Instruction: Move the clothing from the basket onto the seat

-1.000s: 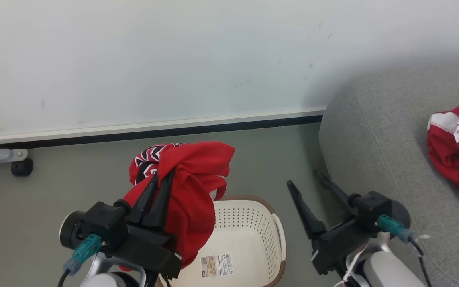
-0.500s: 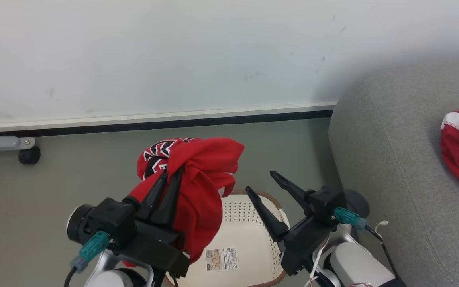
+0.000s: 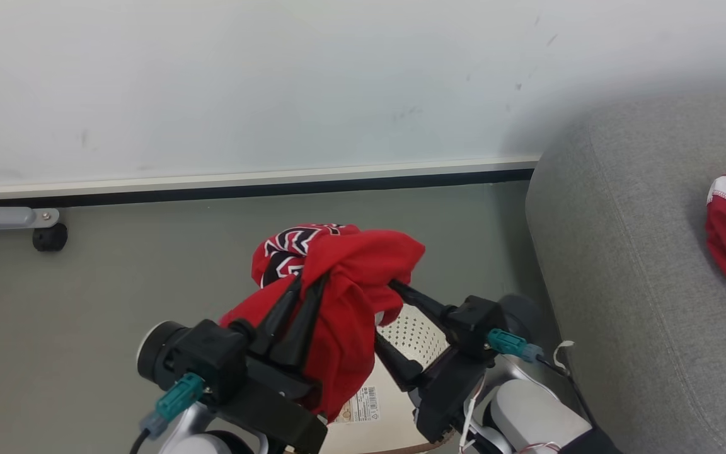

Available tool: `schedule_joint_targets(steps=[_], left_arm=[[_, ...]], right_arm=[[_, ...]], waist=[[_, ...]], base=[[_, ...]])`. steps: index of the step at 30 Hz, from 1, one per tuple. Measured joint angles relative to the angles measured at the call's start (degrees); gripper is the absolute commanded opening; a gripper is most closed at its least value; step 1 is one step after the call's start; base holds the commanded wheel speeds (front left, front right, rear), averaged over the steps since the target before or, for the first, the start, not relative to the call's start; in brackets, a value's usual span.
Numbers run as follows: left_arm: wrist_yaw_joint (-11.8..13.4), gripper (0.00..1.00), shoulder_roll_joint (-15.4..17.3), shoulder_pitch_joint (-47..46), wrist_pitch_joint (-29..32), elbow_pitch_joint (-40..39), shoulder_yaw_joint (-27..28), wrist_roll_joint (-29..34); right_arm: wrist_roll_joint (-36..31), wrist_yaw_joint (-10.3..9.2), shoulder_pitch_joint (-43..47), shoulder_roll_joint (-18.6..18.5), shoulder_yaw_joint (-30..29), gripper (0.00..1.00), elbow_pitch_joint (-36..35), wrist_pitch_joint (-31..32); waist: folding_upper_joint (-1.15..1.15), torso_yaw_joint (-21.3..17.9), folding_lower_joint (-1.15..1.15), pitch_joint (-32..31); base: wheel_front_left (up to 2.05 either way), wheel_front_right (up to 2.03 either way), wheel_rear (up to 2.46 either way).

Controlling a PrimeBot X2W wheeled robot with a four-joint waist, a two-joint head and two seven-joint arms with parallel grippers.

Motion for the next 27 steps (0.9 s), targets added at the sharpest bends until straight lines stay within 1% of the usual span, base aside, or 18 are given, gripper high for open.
schedule_joint_targets(steps=[7, 8, 9, 11, 16, 21, 22, 23, 24, 25, 26, 27], left_arm=[[-0.8, 0.0, -0.8, -0.1, 0.4, -0.5, -2.0, 1.1], [-1.0, 0.0, -0.9, -0.1, 0.4, -0.5, -2.1, 1.1], [-1.0, 0.0, -0.9, -0.1, 0.4, -0.5, -2.2, 1.1], [-1.0, 0.0, -0.9, -0.2, 0.7, -0.5, -2.4, 1.1], [-1.0, 0.0, -0.9, -0.2, 0.7, -0.6, -2.4, 1.2], [-1.0, 0.0, -0.6, -0.2, 0.9, -0.9, -2.4, 1.5], [-1.0, 0.05, -0.4, -0.2, 0.9, -0.9, -2.3, 1.6], [-1.0, 0.27, -0.3, -0.2, 1.0, -0.9, -2.3, 1.6], [-1.0, 0.38, -0.1, -0.2, 1.0, -0.9, -2.2, 1.7], [-0.9, 0.45, 0.0, -0.2, 1.0, -0.9, -2.1, 1.7], [-0.9, 0.48, 0.0, -0.2, 1.0, -0.9, -2.1, 1.7], [-0.9, 0.62, 0.1, -0.3, 1.0, -0.8, -1.9, 1.7]], right_arm=[[2.7, 0.01, -3.1, 0.2, 4.9, 1.0, 1.1, -1.6], [3.0, 0.01, -3.4, 0.2, 5.3, 0.56, 1.2, -1.8], [3.3, 0.01, -3.6, 0.2, 5.7, 0.38, 1.5, -2.0], [3.9, 0.01, -4.2, 0.2, 6.6, 0.0, 1.9, -2.5], [6.0, 0.01, -5.2, 0.2, 8.3, 0.0, 3.0, -3.5], [7.3, 0.01, -5.5, 0.2, 8.6, 0.0, 3.4, -4.7], [7.8, 0.01, -5.5, 0.2, 8.4, 0.0, 3.4, -5.0], [8.2, 0.01, -5.5, 0.2, 8.2, 0.0, 3.4, -5.1], [8.7, 0.01, -5.5, 0.2, 8.1, 0.0, 3.4, -5.5], [9.1, 0.01, -5.6, 0.2, 7.9, 0.0, 3.3, -5.6], [9.4, 0.01, -5.6, 0.0, 7.7, 0.0, 3.3, -5.6], [9.6, 0.01, -5.8, -0.1, 7.5, 0.0, 3.3, -6.0]], waist=[[0.0, 0.2, 0.0, 0.2], [0.0, 0.3, 0.0, 0.2], [0.0, 0.3, 0.0, 0.2], [0.0, 0.4, 0.0, 0.3], [0.0, 0.4, 0.0, 0.3], [0.0, 0.2, 0.0, 0.4], [0.0, 0.2, 0.0, 0.4], [0.0, 0.1, 0.0, 0.4], [0.0, 0.1, 0.0, 0.4], [0.0, 0.0, 0.0, 0.4], [0.0, -0.1, 0.0, 0.3], [0.0, -0.2, 0.0, 0.3]], base=[[0.0, 0.0, 0.0], [0.0, 0.0, 0.0], [0.0, 0.0, 0.0], [0.0, 0.0, 0.0], [0.0, 0.0, 0.0], [0.0, 0.0, 0.0], [0.0, 0.0, 0.0], [0.0, 0.0, 0.0], [0.0, 0.0, 0.0], [0.0, 0.0, 0.0], [0.0, 0.0, 0.0], [0.0, 0.0, 0.0]])
